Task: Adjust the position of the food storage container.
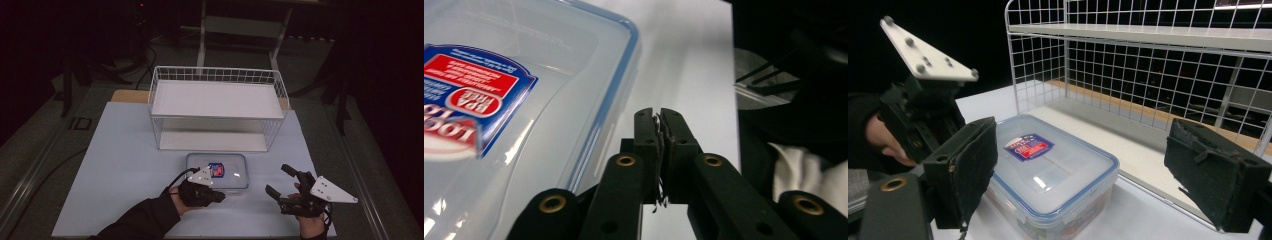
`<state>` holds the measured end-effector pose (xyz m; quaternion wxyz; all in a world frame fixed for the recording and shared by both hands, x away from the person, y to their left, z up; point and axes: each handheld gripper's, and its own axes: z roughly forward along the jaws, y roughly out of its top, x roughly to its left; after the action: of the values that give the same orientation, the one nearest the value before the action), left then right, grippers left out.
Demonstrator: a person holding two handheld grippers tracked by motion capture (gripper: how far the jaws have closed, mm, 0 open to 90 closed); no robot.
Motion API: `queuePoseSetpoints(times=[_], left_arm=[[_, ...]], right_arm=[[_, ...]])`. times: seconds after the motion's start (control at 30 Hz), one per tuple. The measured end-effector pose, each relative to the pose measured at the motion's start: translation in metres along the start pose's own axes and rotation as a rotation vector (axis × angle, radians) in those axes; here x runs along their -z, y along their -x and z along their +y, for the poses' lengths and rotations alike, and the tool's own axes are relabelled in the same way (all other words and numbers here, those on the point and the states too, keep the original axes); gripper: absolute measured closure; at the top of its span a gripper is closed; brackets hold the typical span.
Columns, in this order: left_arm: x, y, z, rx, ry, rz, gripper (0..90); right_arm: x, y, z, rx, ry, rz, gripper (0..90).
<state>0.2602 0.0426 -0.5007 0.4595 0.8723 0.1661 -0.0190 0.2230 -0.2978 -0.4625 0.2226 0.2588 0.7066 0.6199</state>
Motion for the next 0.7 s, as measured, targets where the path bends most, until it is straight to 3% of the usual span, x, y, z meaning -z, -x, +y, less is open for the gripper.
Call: queuePoseSetpoints(times=[0.2, 0.3, 0.5, 0.63, 0.7], left_arm=[[0.024, 0.007, 0.000, -0.023, 0.023, 0.023, 73.2], [0.037, 0.007, 0.001, -0.014, 0.027, 0.029, 61.4], [0.061, -0.004, -0.002, 0.043, 0.073, 0.063, 39.3], [0.071, -0.011, -0.006, 0.086, 0.091, 0.063, 15.8], [0.078, -0.017, -0.009, 0.116, 0.121, 0.092, 13.9]], right_arm=[[-0.001, -0.001, 0.000, -0.007, 0.002, 0.001, 13.5], [-0.001, -0.001, 0.000, -0.003, -0.003, 0.000, 13.5], [-0.003, -0.003, 0.000, 0.010, -0.011, -0.008, 13.5], [-0.004, -0.002, -0.001, 0.005, -0.021, -0.006, 13.5], [-0.005, -0.003, -0.001, 0.006, -0.024, -0.005, 13.5]])
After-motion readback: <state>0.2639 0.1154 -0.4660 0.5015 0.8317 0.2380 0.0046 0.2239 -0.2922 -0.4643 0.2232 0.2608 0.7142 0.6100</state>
